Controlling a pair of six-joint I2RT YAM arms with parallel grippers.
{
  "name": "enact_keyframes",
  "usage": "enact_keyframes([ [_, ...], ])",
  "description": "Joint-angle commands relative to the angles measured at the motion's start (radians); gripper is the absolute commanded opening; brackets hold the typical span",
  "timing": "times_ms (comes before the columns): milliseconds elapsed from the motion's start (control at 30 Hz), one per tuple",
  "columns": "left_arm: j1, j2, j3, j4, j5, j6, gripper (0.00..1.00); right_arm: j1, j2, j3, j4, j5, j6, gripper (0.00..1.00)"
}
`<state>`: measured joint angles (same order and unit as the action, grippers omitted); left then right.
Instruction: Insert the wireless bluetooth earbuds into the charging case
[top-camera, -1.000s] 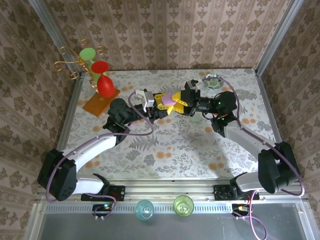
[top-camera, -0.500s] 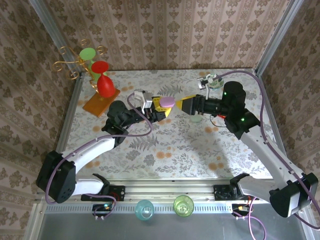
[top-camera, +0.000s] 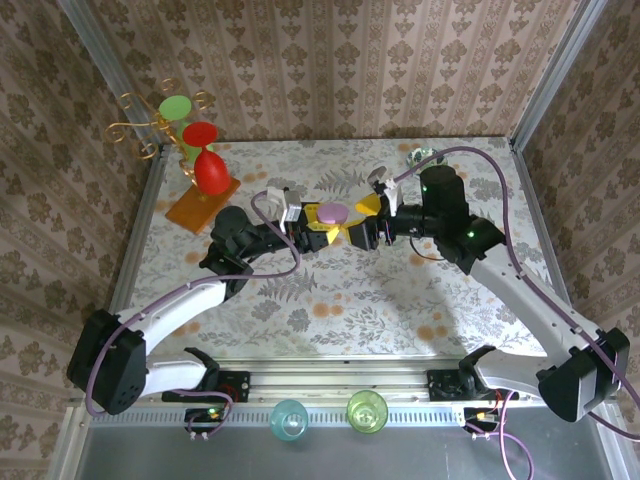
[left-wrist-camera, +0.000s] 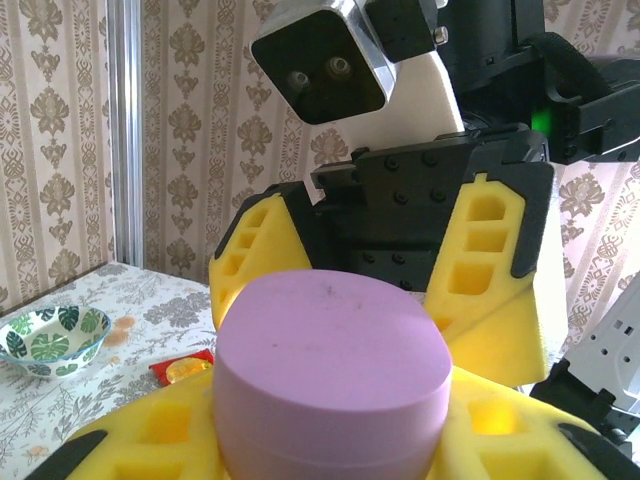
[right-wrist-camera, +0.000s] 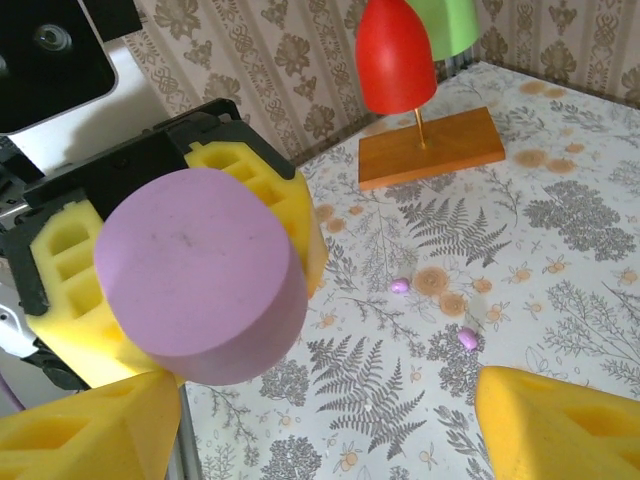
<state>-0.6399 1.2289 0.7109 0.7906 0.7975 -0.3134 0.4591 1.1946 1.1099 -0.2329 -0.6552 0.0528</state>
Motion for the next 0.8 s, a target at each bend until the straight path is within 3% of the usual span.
enact_keyframes([
  [0,0.002,-0.019,-0.005,0.006,0.047,-0.017,0.26,0.002,-0.001,0.032,0.033,0.026,0.006,0.77],
  [500,0.016,-0.011,-0.016,-0.004,0.038,-0.015,0.26,0.001,-0.059,0.016,-0.016,-0.021,-0.086,0.78],
  [767,0.016,-0.009,-0.017,0.008,0.058,-0.025,0.26,0.004,-0.032,0.028,0.027,-0.018,-0.031,0.77],
])
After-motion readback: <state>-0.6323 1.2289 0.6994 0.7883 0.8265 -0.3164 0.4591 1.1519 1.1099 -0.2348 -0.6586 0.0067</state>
